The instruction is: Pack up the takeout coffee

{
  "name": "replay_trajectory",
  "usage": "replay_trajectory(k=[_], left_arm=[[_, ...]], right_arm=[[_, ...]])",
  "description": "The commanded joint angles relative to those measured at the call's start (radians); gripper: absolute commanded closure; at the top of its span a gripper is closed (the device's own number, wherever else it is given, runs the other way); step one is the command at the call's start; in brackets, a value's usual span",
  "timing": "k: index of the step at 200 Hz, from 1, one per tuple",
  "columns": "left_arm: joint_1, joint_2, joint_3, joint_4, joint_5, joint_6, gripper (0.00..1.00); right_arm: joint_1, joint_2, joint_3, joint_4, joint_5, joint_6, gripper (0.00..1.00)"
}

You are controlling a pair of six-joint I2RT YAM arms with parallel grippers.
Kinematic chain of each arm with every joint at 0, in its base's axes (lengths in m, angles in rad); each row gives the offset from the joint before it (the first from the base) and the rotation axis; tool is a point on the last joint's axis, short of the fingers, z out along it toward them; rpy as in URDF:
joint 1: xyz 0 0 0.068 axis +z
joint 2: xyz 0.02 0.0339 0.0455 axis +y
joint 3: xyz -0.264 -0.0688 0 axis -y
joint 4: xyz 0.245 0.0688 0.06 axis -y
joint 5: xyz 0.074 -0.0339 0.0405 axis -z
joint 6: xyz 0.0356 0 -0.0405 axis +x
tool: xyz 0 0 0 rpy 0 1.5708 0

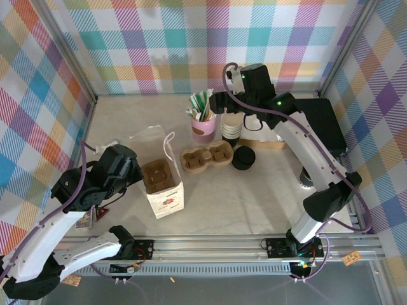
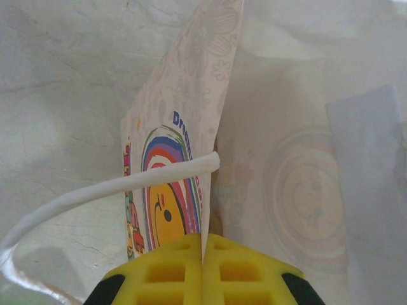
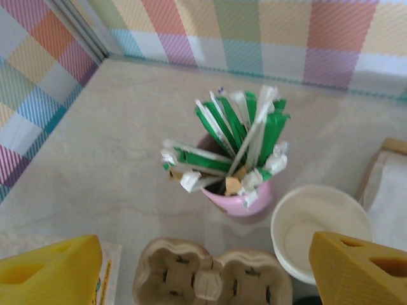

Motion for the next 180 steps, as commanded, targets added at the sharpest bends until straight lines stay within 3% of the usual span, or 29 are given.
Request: replay_trajectory(k=[1, 21, 28, 62, 81, 92, 131, 180], left_arm=[[0.04, 0.013, -0.029, 0.002, 0.056, 0.018, 1.0], [0.069, 0.021, -0.049, 0.007, 0.086, 0.025, 1.0], [0.076, 0.021, -0.055, 0.007, 0.087, 0.025, 0.96], [0.12, 0.018, -0.071, -0.013, 0.071, 0.024, 0.53], [0.14, 0.019, -0.064, -0.015, 0.072, 0.034, 0.38], [0.146, 0.023, -0.055, -0.018, 0.069, 0.042, 0.35], [0.155, 0.051, 0.0, -0.057, 0.058, 0.061, 0.33], [0.156, 0.077, 0.127, -0.182, 0.04, 0.044, 0.34]], right_arm=[[-0.006, -0.007, 0.021, -0.079, 0.004, 0.031, 0.14], [-0.017, -0.022, 0.016, -0.103, 0.013, 0.032, 0.14], [-0.023, -0.025, 0.013, -0.11, 0.012, 0.032, 0.13], [-0.079, -0.013, 0.047, -0.203, -0.008, 0.061, 0.09], [-0.107, -0.032, 0.037, -0.234, 0.027, 0.077, 0.04], [-0.122, -0.049, 0.023, -0.248, 0.056, 0.08, 0.0], [-0.159, -0.09, 0.014, -0.342, 0.175, 0.086, 0.01], [-0.323, -0.16, 0.018, -0.5, 0.085, 0.105, 0.01]])
